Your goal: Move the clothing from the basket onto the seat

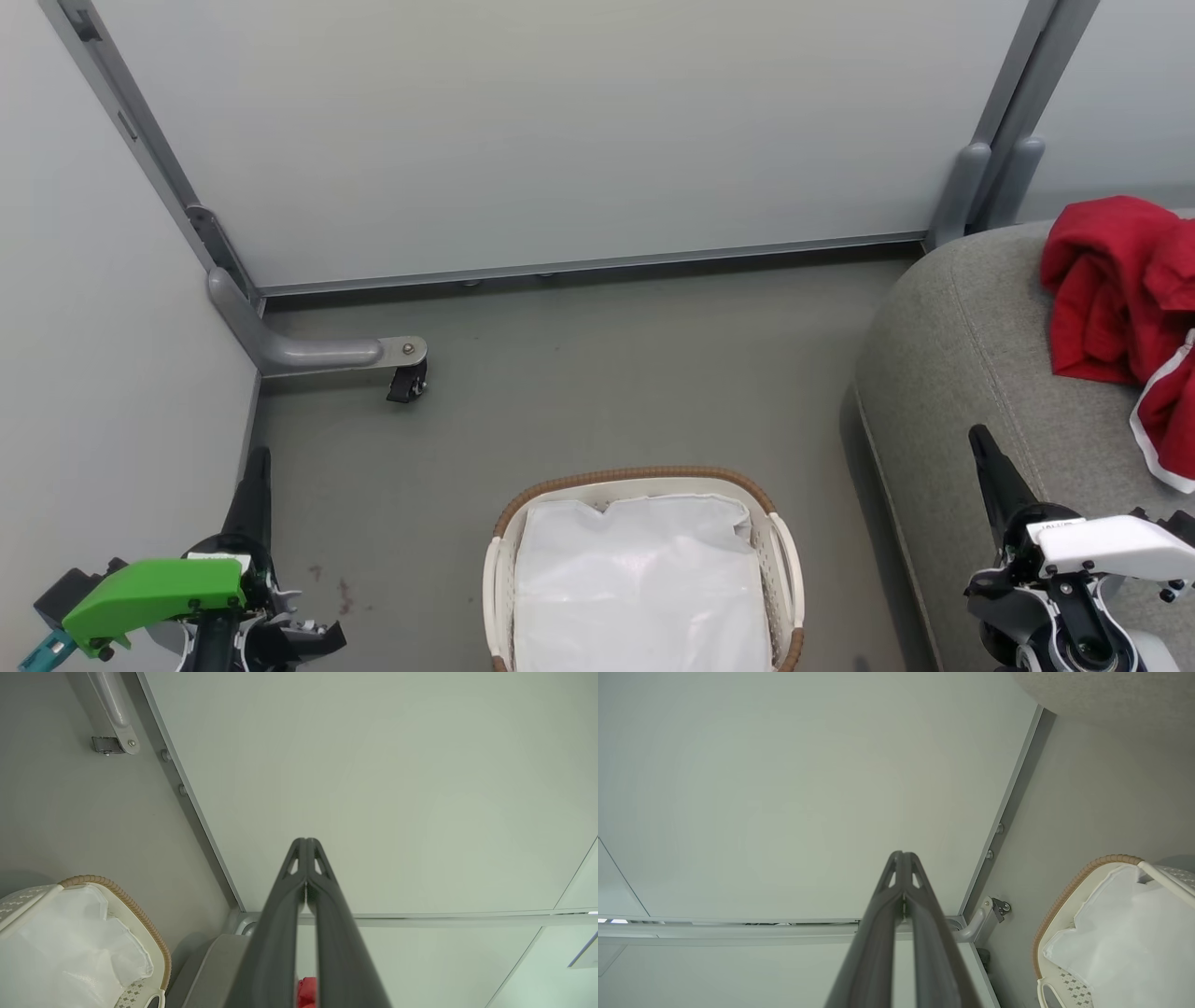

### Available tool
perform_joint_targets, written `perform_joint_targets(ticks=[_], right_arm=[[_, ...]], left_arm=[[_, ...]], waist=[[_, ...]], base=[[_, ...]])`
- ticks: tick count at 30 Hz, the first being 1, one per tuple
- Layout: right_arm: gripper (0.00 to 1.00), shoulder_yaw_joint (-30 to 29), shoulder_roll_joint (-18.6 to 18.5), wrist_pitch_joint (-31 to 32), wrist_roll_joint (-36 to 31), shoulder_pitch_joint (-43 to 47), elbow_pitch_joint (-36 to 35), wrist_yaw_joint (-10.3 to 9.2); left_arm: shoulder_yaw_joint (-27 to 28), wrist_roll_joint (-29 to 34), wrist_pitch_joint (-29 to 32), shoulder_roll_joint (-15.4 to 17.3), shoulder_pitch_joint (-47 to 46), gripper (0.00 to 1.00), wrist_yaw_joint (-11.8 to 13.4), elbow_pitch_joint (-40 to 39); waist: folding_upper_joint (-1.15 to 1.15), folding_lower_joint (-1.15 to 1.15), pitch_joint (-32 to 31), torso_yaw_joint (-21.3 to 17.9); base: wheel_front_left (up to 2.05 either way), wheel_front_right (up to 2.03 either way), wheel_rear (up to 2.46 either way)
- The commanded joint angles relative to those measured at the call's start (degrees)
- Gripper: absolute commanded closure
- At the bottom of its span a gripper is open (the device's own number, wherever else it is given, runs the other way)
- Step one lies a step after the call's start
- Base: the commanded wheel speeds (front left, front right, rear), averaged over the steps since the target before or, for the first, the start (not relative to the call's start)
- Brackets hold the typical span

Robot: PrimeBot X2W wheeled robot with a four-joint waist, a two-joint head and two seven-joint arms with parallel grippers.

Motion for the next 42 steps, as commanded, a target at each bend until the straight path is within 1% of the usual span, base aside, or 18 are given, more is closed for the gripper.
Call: perform_joint_targets(ticks=[1,14,42], right_arm=[[1.00,-0.2,-0.4,0.5,1.3,-0.8,-0.4,0.01],[1.00,-0.5,-0.4,1.6,5.9,-0.8,-0.7,0.00],[1.00,-0.5,-0.4,1.6,5.7,-0.7,-0.6,0.00]], left_arm=[[0.4,-1.3,0.4,0.2,-0.8,1.00,-0.4,-0.4],[1.2,-5.5,1.7,0.2,-1.2,1.00,-0.6,-0.7],[1.1,-5.3,1.7,0.2,-1.2,1.00,-0.5,-0.6]], waist=[[0.00,0.00,0.0,0.0],[0.00,0.00,-0.1,-0.1],[0.00,0.00,-0.1,-0.1]], base=[[0.00,0.00,0.00],[0.00,0.00,0.00],[0.00,0.00,0.00]])
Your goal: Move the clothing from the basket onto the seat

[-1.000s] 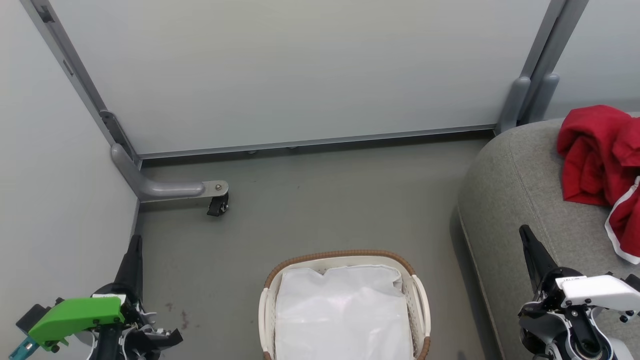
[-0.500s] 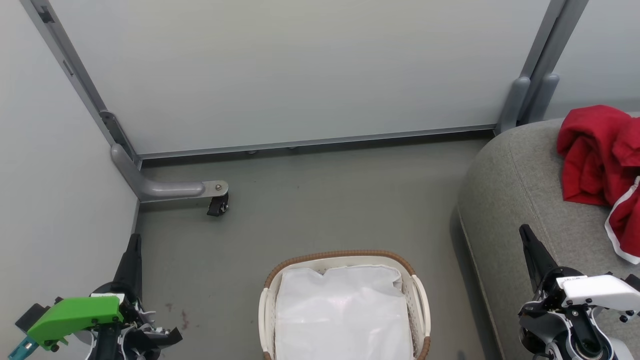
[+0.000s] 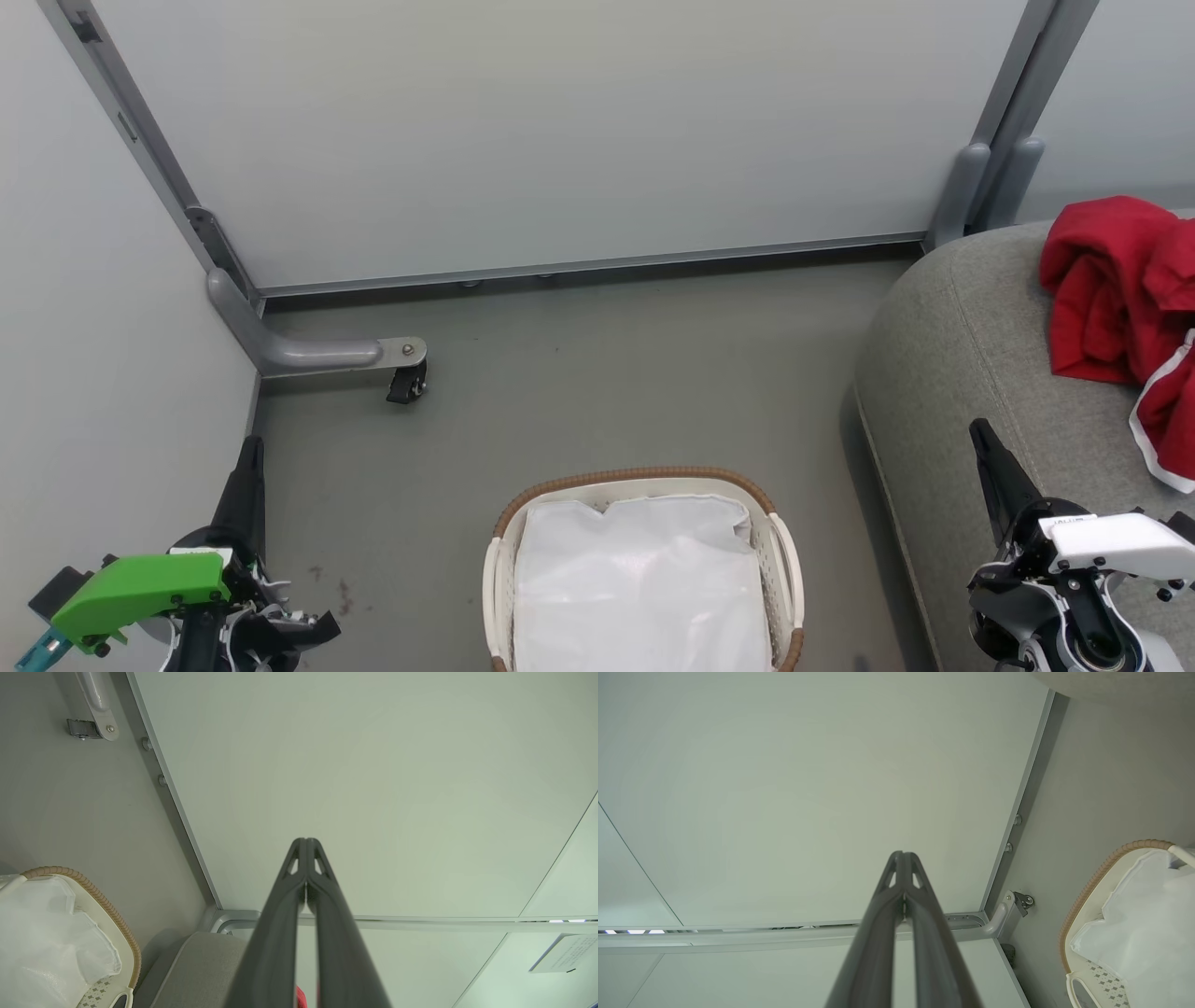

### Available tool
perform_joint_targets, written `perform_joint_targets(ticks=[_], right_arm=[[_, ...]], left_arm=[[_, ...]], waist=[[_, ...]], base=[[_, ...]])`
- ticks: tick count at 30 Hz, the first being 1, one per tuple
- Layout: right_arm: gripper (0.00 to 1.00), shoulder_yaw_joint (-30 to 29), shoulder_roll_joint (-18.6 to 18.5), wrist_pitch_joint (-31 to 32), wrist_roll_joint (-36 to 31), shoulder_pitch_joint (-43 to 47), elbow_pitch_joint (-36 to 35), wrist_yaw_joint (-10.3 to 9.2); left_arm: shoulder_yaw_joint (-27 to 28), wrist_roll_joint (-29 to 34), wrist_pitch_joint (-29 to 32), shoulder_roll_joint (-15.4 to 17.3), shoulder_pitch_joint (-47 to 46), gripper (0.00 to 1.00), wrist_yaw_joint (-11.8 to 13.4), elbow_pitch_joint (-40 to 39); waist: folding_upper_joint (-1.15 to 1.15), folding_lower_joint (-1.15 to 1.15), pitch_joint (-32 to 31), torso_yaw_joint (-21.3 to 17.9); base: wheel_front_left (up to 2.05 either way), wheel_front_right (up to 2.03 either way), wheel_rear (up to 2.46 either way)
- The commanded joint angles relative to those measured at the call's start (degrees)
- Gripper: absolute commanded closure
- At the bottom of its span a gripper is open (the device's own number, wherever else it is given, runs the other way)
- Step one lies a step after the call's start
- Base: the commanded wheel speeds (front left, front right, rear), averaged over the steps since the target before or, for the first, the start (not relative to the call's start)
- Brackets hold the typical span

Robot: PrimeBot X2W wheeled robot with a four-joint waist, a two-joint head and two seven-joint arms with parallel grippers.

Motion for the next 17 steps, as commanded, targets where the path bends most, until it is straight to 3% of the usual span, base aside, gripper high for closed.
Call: perform_joint_targets(ticks=[1,17], right_arm=[[1.00,-0.1,-0.3,0.2,0.2,-0.5,-0.2,0.00],[1.00,-0.1,-0.3,0.2,0.2,-0.5,-0.2,0.00]], left_arm=[[0.1,-0.2,0.2,0.2,-0.6,1.00,-0.3,-0.1],[0.1,-0.2,0.2,0.2,-0.6,1.00,-0.3,-0.1]], waist=[[0.00,0.00,0.0,0.0],[0.00,0.00,0.0,0.0]], base=[[0.00,0.00,0.00],[0.00,0.00,0.00]])
